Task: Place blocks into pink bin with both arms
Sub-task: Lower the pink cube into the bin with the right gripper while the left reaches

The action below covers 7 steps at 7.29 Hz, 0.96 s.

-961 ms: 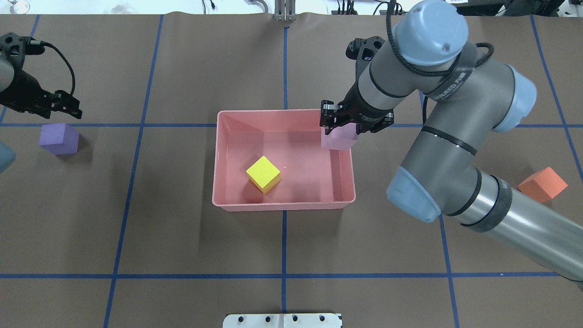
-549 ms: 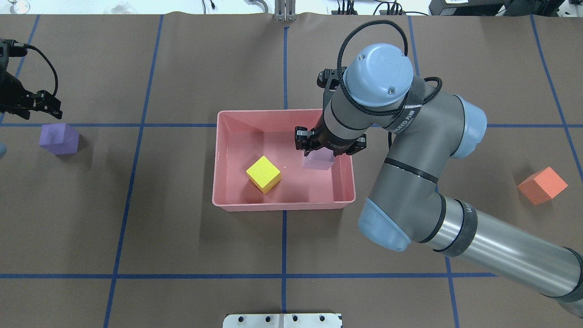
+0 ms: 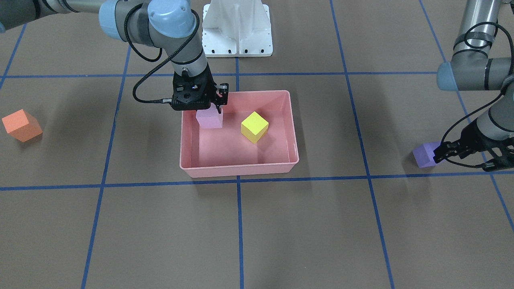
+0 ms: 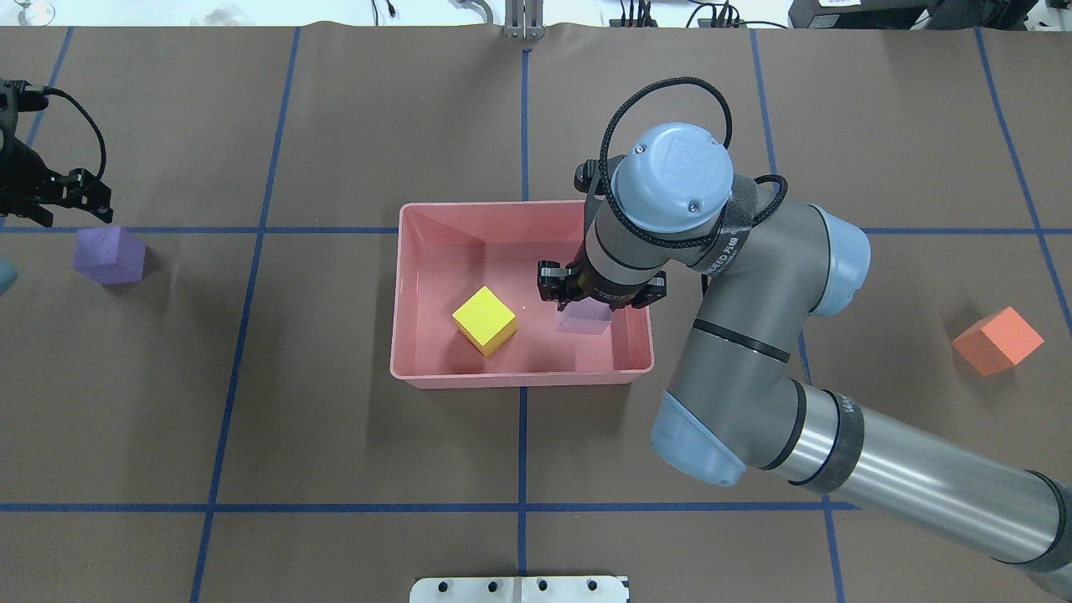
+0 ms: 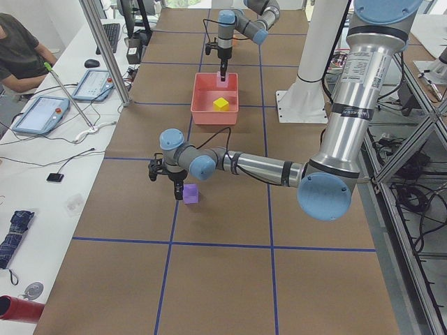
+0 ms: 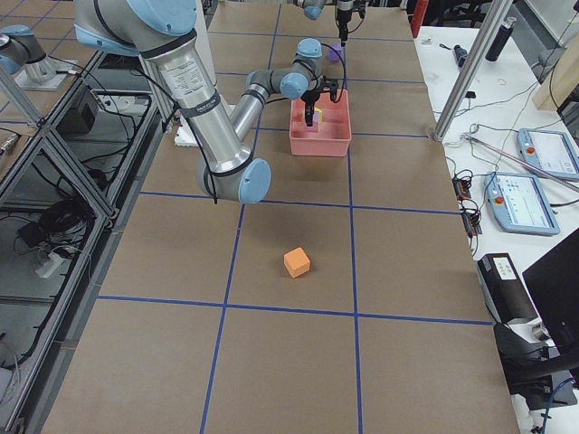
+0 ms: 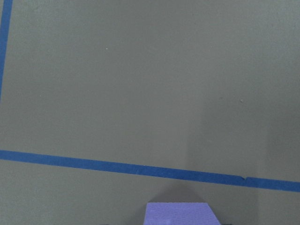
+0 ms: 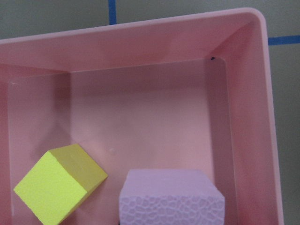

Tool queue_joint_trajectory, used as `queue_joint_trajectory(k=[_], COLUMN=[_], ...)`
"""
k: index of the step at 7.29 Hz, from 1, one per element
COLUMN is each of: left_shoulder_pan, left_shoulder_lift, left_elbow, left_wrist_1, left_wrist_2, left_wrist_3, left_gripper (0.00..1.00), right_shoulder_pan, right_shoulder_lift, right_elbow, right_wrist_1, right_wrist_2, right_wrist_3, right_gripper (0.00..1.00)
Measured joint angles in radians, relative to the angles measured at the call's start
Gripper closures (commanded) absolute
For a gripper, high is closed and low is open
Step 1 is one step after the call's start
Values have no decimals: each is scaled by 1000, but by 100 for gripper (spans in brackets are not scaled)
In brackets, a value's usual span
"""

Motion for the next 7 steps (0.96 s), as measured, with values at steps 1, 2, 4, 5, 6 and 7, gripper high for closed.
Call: queue_joint_trajectory(k=[1, 2, 4, 5, 6, 7], left_shoulder_pan=[5, 15, 45, 58, 72, 80], left_shoulder_lift=[-2, -2, -1, -2, -3, -3], left_elbow=[1, 4, 13, 17, 23, 24], left_wrist_1=[-3, -7, -12, -13, -13, -14], left_wrist_2=[-1, -2, -2, -2, -1, 1], left_wrist_3=[-26, -47, -67, -70, -71, -71], left_gripper=[15, 15, 15, 39, 95, 100], right_shoulder_pan=[-5, -14, -21, -22, -18, 4], right_shoulder_lift=[-4, -5, -10, -13, -16, -31], right_elbow=[-3, -4, -4, -1, 9, 37], right_wrist_1=[0, 1, 2, 2, 1, -2], right_wrist_2=[-12, -38, -63, -66, -65, -51], right_wrist_3=[-1, -1, -3, -3, -4, -7], right_gripper=[0, 0, 0, 0, 0, 0])
